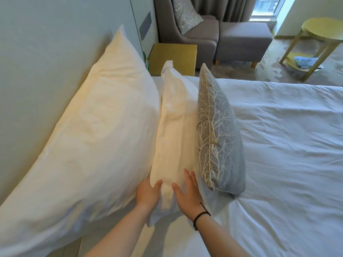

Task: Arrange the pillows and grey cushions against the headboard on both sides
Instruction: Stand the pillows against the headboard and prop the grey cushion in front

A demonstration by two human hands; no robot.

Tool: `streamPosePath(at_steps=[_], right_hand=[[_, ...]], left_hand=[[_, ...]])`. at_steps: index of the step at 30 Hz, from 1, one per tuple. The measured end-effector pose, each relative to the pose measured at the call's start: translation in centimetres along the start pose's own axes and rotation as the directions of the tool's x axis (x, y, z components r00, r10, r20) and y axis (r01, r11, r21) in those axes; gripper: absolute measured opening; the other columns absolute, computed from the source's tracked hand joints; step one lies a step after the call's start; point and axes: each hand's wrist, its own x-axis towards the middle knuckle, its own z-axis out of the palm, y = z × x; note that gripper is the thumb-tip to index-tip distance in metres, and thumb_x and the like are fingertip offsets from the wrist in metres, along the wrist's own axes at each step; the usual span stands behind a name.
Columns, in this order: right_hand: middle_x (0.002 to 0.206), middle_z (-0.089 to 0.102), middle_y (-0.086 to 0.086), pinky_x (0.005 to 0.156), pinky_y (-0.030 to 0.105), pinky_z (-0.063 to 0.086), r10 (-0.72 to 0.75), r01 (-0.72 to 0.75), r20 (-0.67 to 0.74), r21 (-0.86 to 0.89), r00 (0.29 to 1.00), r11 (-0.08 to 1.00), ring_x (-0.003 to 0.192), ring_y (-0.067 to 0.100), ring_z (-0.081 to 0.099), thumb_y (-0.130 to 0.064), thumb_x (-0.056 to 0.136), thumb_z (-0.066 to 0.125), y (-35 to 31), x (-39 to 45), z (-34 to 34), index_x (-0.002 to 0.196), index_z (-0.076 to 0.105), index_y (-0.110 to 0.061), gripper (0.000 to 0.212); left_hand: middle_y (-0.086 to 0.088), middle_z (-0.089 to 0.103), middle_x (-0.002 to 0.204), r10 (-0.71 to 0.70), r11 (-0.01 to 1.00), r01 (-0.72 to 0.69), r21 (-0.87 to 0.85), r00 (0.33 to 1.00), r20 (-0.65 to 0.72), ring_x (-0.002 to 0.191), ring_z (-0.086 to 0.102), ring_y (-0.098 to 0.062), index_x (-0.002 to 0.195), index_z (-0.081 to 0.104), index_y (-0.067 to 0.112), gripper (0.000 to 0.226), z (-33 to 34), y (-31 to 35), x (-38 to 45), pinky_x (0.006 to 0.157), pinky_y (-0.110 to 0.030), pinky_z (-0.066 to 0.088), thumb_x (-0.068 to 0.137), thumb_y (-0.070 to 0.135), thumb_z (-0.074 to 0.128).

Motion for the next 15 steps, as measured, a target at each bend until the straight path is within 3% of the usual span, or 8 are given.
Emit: streamPosePath(at_steps=[2,4,6,8,10,12,15], right_hand=[[0.164,0.002,-0.006,0.116,0.03,0.012,0.031,-0.027,-0.038,0.088,0.999,0.996,0.149,0.01,0.003,-0.051,0.093,0.053,-0.8,0.3,-0.5,0.154,0.011,-0.034,0.076],[0.163,0.005,-0.003,0.117,0.032,0.011,0.039,-0.027,-0.076,0.149,0.996,0.988,0.149,0.012,0.004,-0.051,0.093,0.054,-1.5,0.4,-0.9,0.154,0.012,-0.032,0.077],[0.164,0.001,-0.002,0.12,0.038,0.011,0.043,-0.024,-0.103,0.172,0.994,0.985,0.149,0.015,0.001,-0.057,0.09,0.056,-2.1,0.1,-1.0,0.153,0.012,-0.037,0.08],[0.164,-0.005,-0.002,0.121,0.044,0.011,0.055,-0.03,-0.121,0.2,0.991,0.979,0.15,0.02,-0.002,-0.061,0.087,0.057,-2.6,-0.7,-1.0,0.152,0.012,-0.042,0.082],[0.164,-0.005,-0.002,0.121,0.046,0.01,0.064,-0.031,-0.133,0.238,0.989,0.971,0.15,0.021,-0.002,-0.063,0.086,0.056,-2.5,-1.8,-0.8,0.151,0.012,-0.045,0.08],[0.164,-0.004,-0.001,0.121,0.044,0.007,0.057,-0.023,-0.131,0.248,0.99,0.968,0.15,0.018,-0.004,-0.062,0.087,0.056,-1.8,-3.1,-0.4,0.151,0.013,-0.046,0.079],[0.164,-0.004,0.001,0.122,0.041,0.005,0.057,-0.032,-0.106,0.223,0.993,0.974,0.15,0.015,-0.006,-0.059,0.088,0.058,-0.8,-4.6,0.5,0.152,0.013,-0.044,0.08]], left_hand=[[-0.017,0.071,0.107,0.06,0.994,-0.058,0.087,0.998,-0.024,0.104,0.064,-0.035,0.106,0.068,0.002,0.028,-0.7,1.0,-0.3,0.077,-0.033,0.044,0.098,0.027,0.057],[-0.008,0.069,0.089,0.15,0.984,-0.144,0.108,0.987,-0.049,0.094,0.064,-0.034,0.088,0.065,0.012,0.018,-1.8,1.9,-1.4,0.069,-0.03,0.037,0.097,0.025,0.057],[0.009,0.059,0.071,0.223,0.97,-0.214,0.117,0.973,-0.065,0.078,0.063,-0.023,0.072,0.055,0.022,0.024,-2.8,2.6,-3.2,0.059,-0.029,0.035,0.096,0.026,0.058],[0.014,0.051,0.062,0.283,0.957,-0.277,0.086,0.956,-0.072,0.063,0.055,-0.004,0.067,0.048,0.026,0.03,-3.2,2.9,-5.4,0.052,-0.016,0.032,0.095,0.026,0.057],[0.012,0.041,0.055,0.315,0.948,-0.31,0.069,0.946,-0.077,0.053,0.045,-0.002,0.061,0.04,0.025,0.037,-3.5,2.9,-7.5,0.05,-0.017,0.032,0.094,0.026,0.057],[0.007,0.041,0.056,0.324,0.945,-0.319,0.08,0.944,-0.061,0.053,0.039,-0.008,0.061,0.039,0.016,0.039,-3.7,2.0,-8.9,0.05,-0.023,0.03,0.094,0.027,0.057],[-0.005,0.059,0.072,0.278,0.956,-0.277,0.103,0.961,0.0,0.067,0.052,-0.018,0.075,0.053,0.006,0.032,-4.5,0.2,-10.0,0.059,-0.026,0.038,0.097,0.029,0.054]])
